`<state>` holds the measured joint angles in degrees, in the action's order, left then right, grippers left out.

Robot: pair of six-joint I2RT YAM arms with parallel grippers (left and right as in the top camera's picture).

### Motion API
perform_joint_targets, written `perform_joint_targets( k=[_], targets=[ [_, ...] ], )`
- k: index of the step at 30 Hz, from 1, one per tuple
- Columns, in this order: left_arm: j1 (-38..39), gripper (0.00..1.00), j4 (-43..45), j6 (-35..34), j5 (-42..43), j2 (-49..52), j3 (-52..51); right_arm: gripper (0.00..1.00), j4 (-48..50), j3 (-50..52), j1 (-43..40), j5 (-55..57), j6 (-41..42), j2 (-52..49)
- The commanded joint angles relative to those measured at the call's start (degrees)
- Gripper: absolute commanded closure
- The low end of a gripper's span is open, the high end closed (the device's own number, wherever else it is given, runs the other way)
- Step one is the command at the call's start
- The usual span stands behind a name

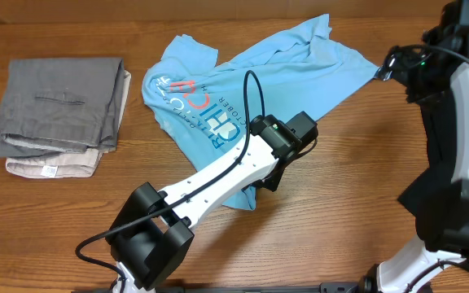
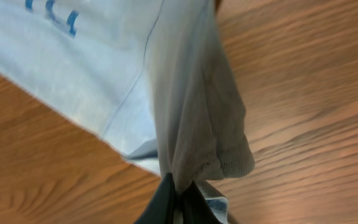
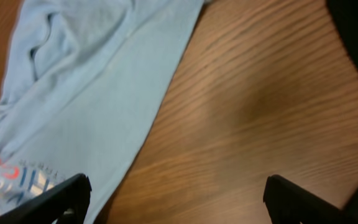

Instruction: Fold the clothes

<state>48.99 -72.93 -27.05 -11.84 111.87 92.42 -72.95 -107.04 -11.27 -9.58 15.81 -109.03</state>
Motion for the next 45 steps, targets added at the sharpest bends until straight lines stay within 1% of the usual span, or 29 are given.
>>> perform_joint_targets(
  k=[1, 5, 7, 8, 10, 17, 20, 25, 28, 31, 34, 36, 39, 42, 45],
  targets=[
    [-0.1, 0.96, -2.3, -0.1, -0.9, -1.3, 0.7, 0.09, 4.2, 4.7, 0.0, -1.6, 0.9, -2.6],
    [-0.2, 0.96, -5.1, -1.5, -2.6, -3.5, 0.7, 0.15, 8.0, 6.2, 0.0, -2.0, 1.0, -3.9],
    [-0.3, 0.96, -5.4, -1.5, -2.8, -4.4, 0.7, 0.2, 8.2, 6.5, 0.0, -0.6, 1.3, -4.4],
    [-0.3, 0.96, -5.4, -1.5, -2.8, -4.6, 0.7, 0.21, 8.0, 6.7, 0.0, 0.7, 2.3, -4.7],
    [-0.3, 0.96, -5.5, -1.5, -2.7, -4.8, 0.7, 0.21, 8.6, 7.5, 0.0, 3.5, 4.0, -5.5],
    [-0.3, 0.96, -7.6, -1.5, -3.8, -4.8, 0.7, 0.21, 17.5, 8.9, -0.9, 3.9, 3.9, -9.7],
    [-0.3, 0.96, -8.3, -2.2, -3.8, -4.8, 0.7, 0.21, 19.4, 8.9, -1.2, 5.1, 4.0, -11.3],
    [-0.3, 0.96, -8.6, -2.4, -3.8, -4.8, 0.7, 0.21, 18.6, 8.9, -1.6, 4.1, 6.6, -13.0],
    [-0.3, 0.96, -8.2, -2.3, -3.8, -4.8, 0.7, 0.17, 17.3, 8.9, -1.9, 3.9, 8.5, -14.2],
    [-0.3, 0.96, -8.1, -2.3, -3.9, -4.8, 0.7, 0.16, 18.8, 8.9, -2.5, 3.2, 8.5, -15.5],
    [-0.3, 0.96, -8.0, -2.4, -3.8, -4.8, 0.7, 0.16, 22.8, 8.9, -3.5, 2.4, 8.2, -17.2],
    [-0.3, 0.96, -7.8, -2.5, -3.8, -4.8, 0.7, 0.19, 25.2, 8.9, -3.6, 3.1, 6.2, -18.0],
    [-0.3, 0.96, -7.8, -2.8, -3.7, -4.8, 0.7, 0.2, 28.2, 8.9, -3.6, 7.8, 3.3, -18.6],
    [-0.3, 0.96, -7.8, -2.8, -3.8, -4.8, 0.7, 0.2, 30.2, 8.9, -3.5, 12.2, 3.1, -18.6],
    [-0.3, 0.96, -7.8, -2.8, -3.8, -4.8, 0.7, 0.21, 32.3, 8.9, -3.5, 10.9, 1.7, -18.9]
  ],
)
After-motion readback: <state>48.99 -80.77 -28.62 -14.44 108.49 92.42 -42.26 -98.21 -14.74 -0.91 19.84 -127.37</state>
